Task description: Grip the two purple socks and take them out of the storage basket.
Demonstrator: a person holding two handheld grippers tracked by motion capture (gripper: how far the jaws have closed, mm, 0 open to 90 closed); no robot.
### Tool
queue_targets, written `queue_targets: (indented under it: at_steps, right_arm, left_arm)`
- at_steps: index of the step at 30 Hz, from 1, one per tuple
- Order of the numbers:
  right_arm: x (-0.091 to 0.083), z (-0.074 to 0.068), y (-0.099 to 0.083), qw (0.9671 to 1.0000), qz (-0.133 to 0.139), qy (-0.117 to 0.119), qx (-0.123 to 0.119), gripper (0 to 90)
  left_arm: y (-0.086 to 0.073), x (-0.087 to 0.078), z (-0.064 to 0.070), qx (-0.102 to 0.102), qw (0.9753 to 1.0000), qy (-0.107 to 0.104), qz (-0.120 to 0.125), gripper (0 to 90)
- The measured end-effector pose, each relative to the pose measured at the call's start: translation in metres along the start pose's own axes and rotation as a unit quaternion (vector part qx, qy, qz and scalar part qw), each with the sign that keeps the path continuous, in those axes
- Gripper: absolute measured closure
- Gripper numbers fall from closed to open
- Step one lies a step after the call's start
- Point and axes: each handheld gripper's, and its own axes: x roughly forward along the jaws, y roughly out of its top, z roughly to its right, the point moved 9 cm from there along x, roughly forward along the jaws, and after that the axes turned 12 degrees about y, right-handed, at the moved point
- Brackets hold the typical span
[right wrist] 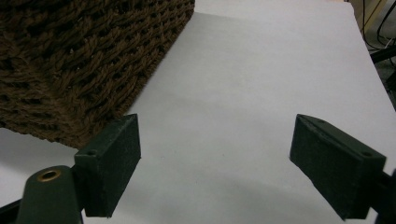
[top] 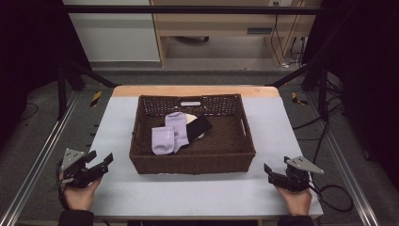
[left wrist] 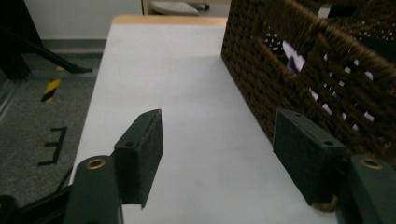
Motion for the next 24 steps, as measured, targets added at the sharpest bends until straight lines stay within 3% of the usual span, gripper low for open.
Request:
queue_targets:
  at_steps: [5,8,12,19,24]
  right_arm:
    - [-0.001,0.000,0.001,1.0000,0.006,0.001,-0.003,20.2]
    - [-0.002,0.000,0.001,1.0000,0.008,0.002,-0.004,22.0]
    - [0.000,-0.001,0.000,1.0000,0.005,0.005,-0.001,22.5]
    - [0.003,-0.002,0.000,0.9999,0.002,0.011,0.002,24.0]
    - [0.003,-0.002,-0.001,0.9999,-0.002,0.010,-0.004,25.8]
  left_arm:
    - [0.014,-0.007,0.008,-0.005,0.9998,-0.001,0.018,35.3]
    - [0.020,-0.010,0.014,-0.020,0.9995,-0.016,0.018,35.9]
    - [0.030,-0.013,0.019,-0.009,0.9995,-0.007,0.028,36.7]
    - [0.047,-0.016,0.027,-0.003,0.9991,-0.020,0.038,38.3]
    - [0.070,-0.016,0.036,-0.002,0.9979,-0.034,0.055,39.2]
